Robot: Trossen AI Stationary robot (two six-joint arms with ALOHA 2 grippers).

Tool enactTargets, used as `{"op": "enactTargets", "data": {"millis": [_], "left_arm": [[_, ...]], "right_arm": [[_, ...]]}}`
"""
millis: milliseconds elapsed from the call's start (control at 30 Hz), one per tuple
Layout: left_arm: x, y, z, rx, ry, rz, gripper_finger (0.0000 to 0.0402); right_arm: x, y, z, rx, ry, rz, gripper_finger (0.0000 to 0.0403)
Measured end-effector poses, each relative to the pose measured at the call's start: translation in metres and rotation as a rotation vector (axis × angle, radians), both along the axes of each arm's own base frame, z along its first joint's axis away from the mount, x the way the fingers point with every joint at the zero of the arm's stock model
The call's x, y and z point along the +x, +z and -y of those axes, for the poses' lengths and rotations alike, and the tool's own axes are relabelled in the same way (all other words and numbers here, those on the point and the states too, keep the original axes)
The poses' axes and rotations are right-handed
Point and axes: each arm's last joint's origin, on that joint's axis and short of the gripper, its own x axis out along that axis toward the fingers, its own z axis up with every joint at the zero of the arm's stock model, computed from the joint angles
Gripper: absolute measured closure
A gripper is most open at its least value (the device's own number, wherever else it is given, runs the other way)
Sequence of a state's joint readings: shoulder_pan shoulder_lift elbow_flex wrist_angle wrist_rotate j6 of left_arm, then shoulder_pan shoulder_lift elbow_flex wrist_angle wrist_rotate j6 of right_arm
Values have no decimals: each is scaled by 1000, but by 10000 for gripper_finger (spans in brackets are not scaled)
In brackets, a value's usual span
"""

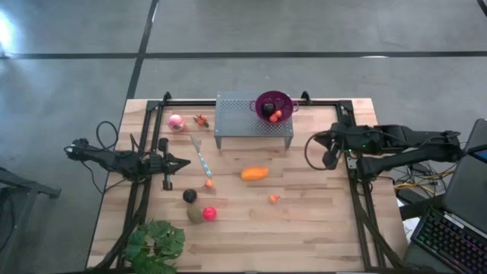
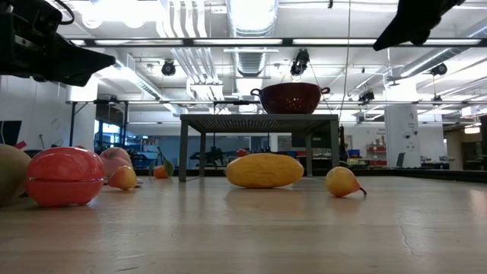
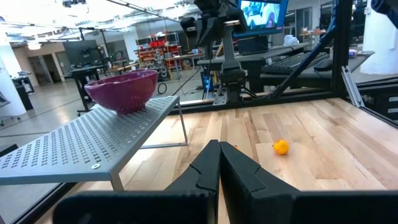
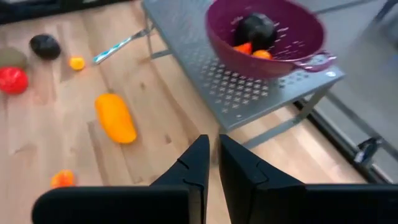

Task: Pick & Place Fruit
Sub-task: Put the peach into the purple bowl on the shelf

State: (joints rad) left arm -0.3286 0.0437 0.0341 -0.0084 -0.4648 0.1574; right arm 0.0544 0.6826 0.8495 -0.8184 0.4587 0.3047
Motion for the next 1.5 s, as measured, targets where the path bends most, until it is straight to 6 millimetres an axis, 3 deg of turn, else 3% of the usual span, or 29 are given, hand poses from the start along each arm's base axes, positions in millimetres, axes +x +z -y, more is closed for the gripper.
{"op": "enactTargets", "data": {"millis": [200,367,1100,1500], "left_arm": [[0,0,0,0,-1,0,390],[0,0,0,0,0,0,390],[0,0,0,0,0,0,390],[0,0,0,0,0,0,390]], "right_arm": [[-13,-8,5,-131,-90,-9,358],[-16,-8,5,-243,-28,-72,346],[-43,-7,7,-292,-9,-7,280],[-42,-7,7,-372,45,-65,247]]}}
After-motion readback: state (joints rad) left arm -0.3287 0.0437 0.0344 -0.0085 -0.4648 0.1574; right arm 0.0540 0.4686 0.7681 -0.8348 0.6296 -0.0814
